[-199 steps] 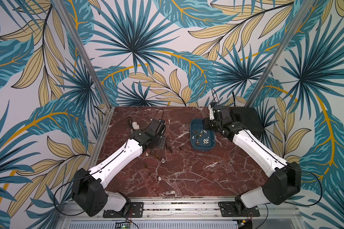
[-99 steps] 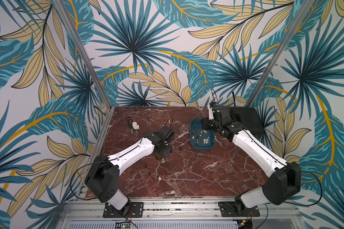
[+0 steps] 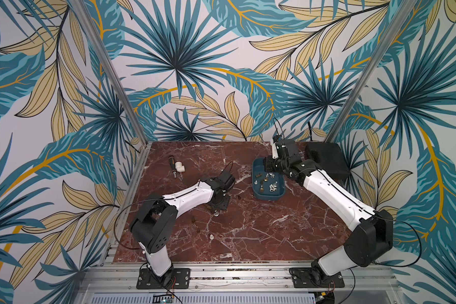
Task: Put the chess pieces into the storage box
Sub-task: Pick up the chess piece at the center of the board.
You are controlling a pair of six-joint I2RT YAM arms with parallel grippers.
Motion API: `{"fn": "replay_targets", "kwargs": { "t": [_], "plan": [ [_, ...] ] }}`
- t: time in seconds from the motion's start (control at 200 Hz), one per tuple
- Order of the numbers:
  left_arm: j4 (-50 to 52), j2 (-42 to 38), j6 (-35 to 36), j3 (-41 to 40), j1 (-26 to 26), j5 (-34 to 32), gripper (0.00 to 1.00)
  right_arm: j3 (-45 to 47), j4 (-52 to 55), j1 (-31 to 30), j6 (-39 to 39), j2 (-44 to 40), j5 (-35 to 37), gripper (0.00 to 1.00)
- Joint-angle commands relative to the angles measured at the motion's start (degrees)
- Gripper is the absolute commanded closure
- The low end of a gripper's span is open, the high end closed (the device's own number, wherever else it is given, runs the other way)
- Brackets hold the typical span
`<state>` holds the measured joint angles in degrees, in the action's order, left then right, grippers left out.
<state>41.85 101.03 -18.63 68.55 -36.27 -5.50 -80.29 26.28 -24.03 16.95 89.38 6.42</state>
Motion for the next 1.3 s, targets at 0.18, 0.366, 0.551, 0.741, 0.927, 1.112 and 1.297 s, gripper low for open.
{"fn": "replay_targets", "kwargs": {
  "t": [0.18,0.366,0.551,0.741,0.927,1.112,1.297],
  "plan": [
    [-5.6,2.9,-1.0,5.5,3.4,1.8,0.6,-2.9,2.9,-1.1,-0.2,2.5,1.8,0.62],
    [-5.6,5.4,-1.7,8.5,5.9,4.2,0.6,-3.5,2.9,-1.5,-0.2,3.2,2.1,0.62],
    [-5.4,9.8,-1.2,11.7,6.8,7.7,0.6,-3.9,3.5,-1.8,-0.2,3.8,1.6,0.62],
    [-3.8,12.6,-0.7,13.9,7.3,5.2,0.6,-3.9,3.7,-1.9,-0.5,3.4,1.6,0.63],
    [-3.5,13.5,-0.1,13.6,7.9,3.8,0.6,-3.9,3.6,-1.9,-0.6,3.8,1.4,0.62],
    [-3.3,14.8,0.2,13.1,8.2,3.6,0.63,-4.1,3.7,-2.0,-0.7,3.9,1.1,0.62],
    [-3.0,15.5,0.7,12.8,8.3,3.9,0.72,-4.4,4.0,-2.0,-1.1,3.9,1.4,0.62]
  ]
}}
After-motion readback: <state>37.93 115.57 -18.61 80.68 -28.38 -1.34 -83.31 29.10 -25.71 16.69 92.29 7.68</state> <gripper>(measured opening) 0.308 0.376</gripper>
